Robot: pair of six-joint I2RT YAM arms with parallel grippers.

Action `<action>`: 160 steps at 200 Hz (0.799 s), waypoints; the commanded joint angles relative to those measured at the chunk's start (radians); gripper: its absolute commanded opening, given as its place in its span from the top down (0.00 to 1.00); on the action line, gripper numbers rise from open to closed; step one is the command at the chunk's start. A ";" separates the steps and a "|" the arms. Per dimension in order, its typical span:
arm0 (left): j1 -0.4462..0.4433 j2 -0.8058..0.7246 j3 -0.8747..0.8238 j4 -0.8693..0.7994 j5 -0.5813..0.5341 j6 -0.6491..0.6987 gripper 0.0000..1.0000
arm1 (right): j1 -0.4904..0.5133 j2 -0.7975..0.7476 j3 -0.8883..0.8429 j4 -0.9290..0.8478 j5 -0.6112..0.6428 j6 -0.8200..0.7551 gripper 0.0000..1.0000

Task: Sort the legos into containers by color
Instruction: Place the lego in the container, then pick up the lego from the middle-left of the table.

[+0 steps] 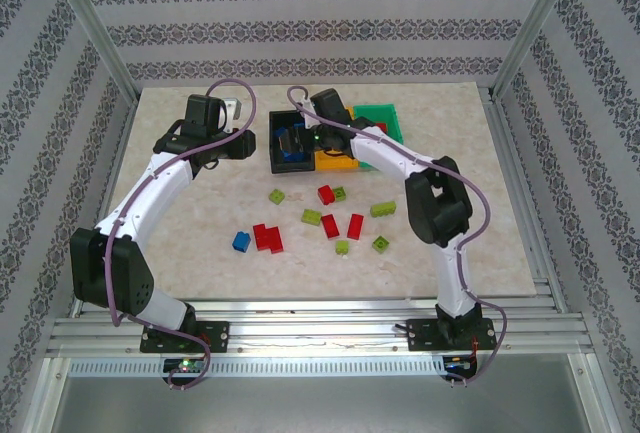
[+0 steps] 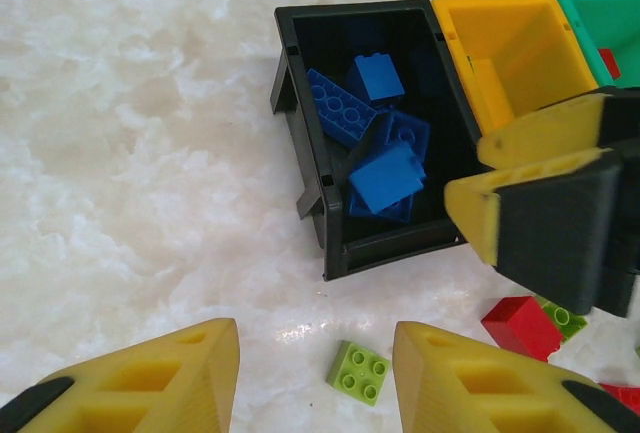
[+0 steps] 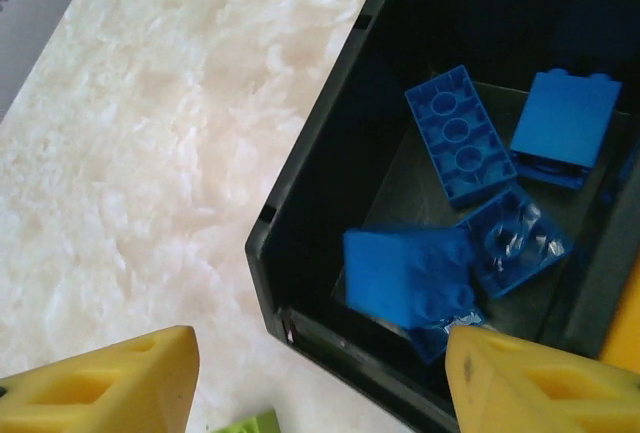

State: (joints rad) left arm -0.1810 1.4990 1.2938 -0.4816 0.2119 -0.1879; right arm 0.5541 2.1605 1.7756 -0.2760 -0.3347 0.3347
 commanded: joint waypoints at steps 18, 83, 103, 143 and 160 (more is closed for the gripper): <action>0.014 -0.028 0.004 0.006 -0.013 0.013 0.56 | 0.021 -0.034 -0.026 0.005 -0.045 0.030 0.32; 0.014 -0.016 0.005 0.006 -0.006 0.012 0.55 | 0.004 -0.284 -0.328 0.054 -0.077 -0.045 0.31; 0.015 -0.011 0.009 -0.001 -0.008 0.014 0.55 | -0.001 -0.355 -0.418 0.046 -0.077 -0.075 0.30; 0.014 0.000 0.010 -0.006 -0.003 0.005 0.55 | -0.033 -0.488 -0.622 0.100 -0.082 -0.104 0.29; 0.014 0.008 0.016 -0.015 -0.002 -0.004 0.55 | -0.055 -0.547 -0.715 0.167 -0.076 -0.090 0.29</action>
State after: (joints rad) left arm -0.1810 1.4990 1.2938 -0.4828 0.2081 -0.1879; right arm 0.5293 1.6890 1.1683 -0.1967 -0.4042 0.2588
